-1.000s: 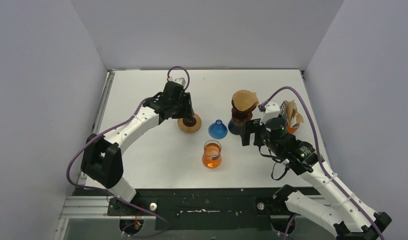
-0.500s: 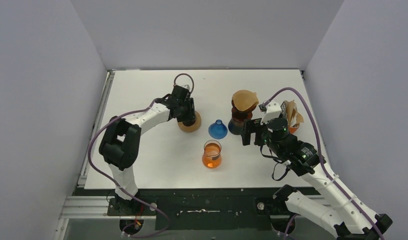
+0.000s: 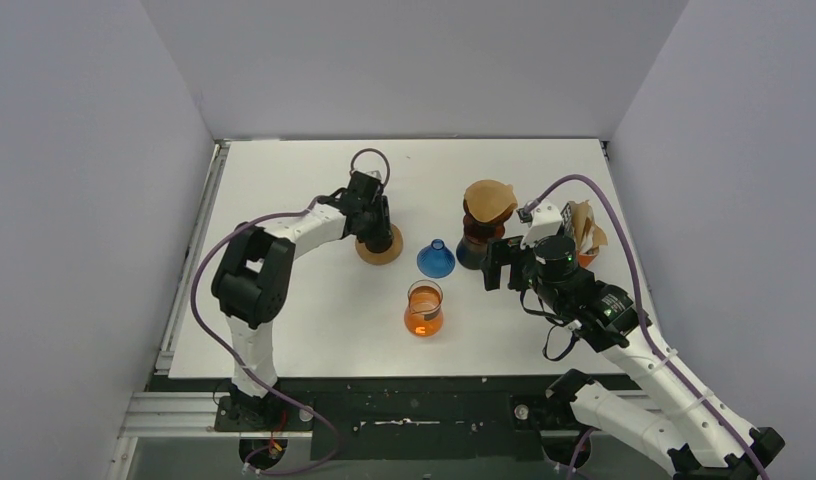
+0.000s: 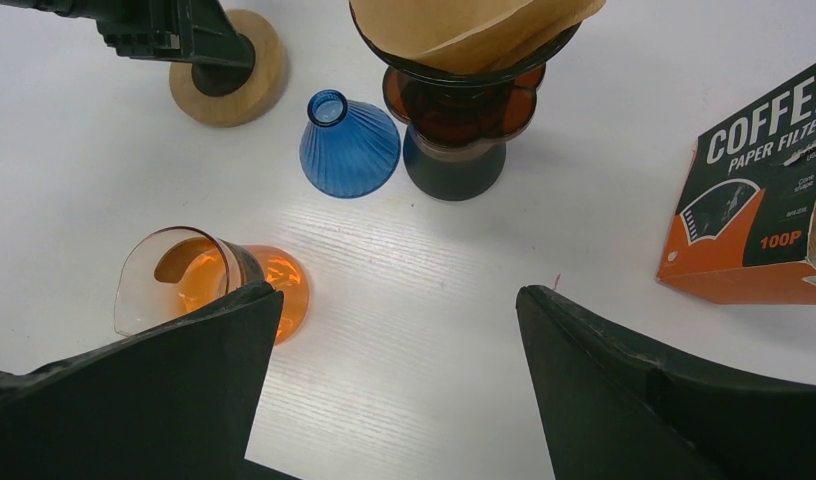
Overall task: Place the coffee filter in the dripper
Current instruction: Pick up the dripper holder from the center of the board.
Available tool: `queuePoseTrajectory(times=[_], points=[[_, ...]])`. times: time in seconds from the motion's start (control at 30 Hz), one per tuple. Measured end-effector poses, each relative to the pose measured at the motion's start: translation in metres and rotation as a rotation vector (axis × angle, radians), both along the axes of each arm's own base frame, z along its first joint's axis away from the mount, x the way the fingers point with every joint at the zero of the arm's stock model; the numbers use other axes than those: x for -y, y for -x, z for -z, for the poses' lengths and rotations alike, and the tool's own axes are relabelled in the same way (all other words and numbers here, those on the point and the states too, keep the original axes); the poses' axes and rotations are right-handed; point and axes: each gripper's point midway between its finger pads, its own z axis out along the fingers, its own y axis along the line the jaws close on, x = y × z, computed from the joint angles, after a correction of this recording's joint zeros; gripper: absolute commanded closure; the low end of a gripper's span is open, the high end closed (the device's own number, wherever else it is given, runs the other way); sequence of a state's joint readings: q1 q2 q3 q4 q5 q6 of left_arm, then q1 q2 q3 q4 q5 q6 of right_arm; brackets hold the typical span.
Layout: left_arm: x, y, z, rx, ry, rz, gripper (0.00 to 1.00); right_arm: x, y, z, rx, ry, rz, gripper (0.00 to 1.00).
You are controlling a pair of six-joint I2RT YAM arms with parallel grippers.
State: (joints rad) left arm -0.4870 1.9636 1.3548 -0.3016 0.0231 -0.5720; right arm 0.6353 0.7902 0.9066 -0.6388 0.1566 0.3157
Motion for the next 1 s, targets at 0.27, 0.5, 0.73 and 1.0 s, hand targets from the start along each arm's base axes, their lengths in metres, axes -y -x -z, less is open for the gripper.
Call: queuePoseTrajectory(times=[0.27,0.5,0.73,1.0], points=[[-0.0033,-0.0001,0.0094,-0.01,-0.021,-0.01,0.83,-0.0005,-0.0006,0.0019,-0.004,0.004,-0.001,0.08],[-0.0048,0.0003,0.0128,-0.017,-0.023,-0.013,1.0,-0.0006,-0.0008,0.0023,-0.006,0.005,-0.001,0.08],[-0.0045,0.0005,0.0127,-0.019,-0.019,-0.01,1.0,-0.0006,-0.0007,0.0023,-0.006,0.005,-0.001,0.08],[-0.0042,0.0008,0.0122,-0.019,-0.016,-0.009,1.0,-0.0007,-0.0004,0.002,-0.005,0.003,-0.002,0.08]])
